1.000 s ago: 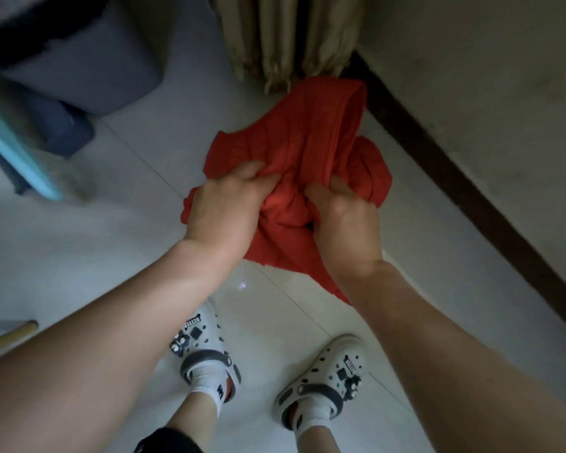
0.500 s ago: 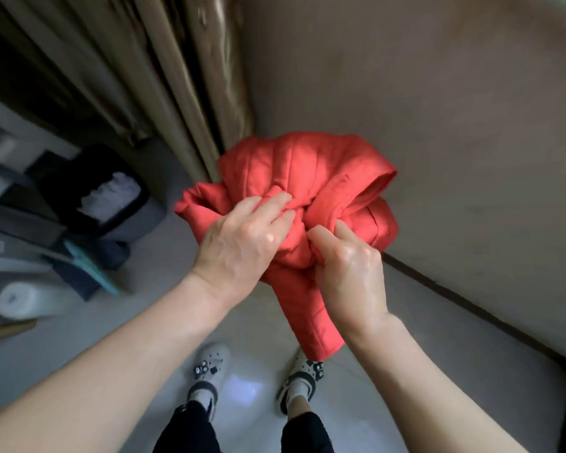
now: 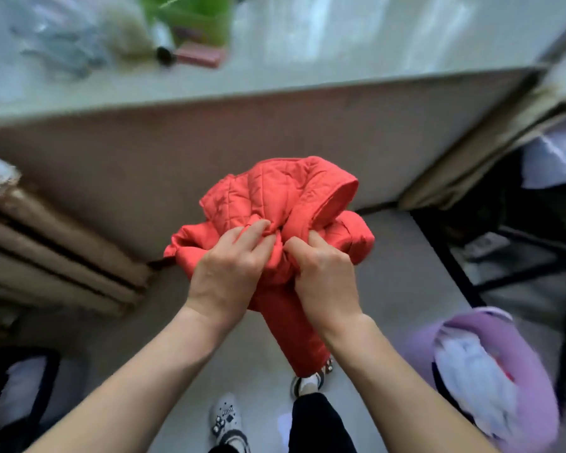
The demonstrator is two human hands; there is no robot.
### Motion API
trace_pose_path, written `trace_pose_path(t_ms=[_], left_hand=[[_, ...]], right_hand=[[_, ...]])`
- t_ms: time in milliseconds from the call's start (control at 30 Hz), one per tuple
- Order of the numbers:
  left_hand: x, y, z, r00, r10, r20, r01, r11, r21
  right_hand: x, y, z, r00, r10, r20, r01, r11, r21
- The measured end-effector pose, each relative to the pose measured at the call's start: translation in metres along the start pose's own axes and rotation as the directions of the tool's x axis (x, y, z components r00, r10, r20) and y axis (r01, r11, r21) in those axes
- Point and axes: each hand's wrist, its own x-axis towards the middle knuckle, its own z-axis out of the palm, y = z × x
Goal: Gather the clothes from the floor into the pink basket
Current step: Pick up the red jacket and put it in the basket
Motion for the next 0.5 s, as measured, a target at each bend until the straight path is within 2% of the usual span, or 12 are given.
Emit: trace_pose_path(t_ms=[200,333,500], left_hand=[[0.042,0.123,0.01,0.954,0.288,0.088,-0.272,0.949,-0.157],[0.065,0.22,0.035,0.888,0.437,0.145,-0.392,0.882,-0.261],[0.087,0.373,0.074,0.757,0.637,0.145,-0.543,0.737,-0.402]], right_hand=[[-0.071,0.083,-0.075,0.95,0.292,-0.109,-0.303,0.948,-0.097],[-0.123,0.158,-0.113,0.87,0.467,-0.158,-0.485,0.868,-0.105],[-0.202,0.273,-0.165,0.753,0.625,-0.208,-0.653,0.748,-0.117]])
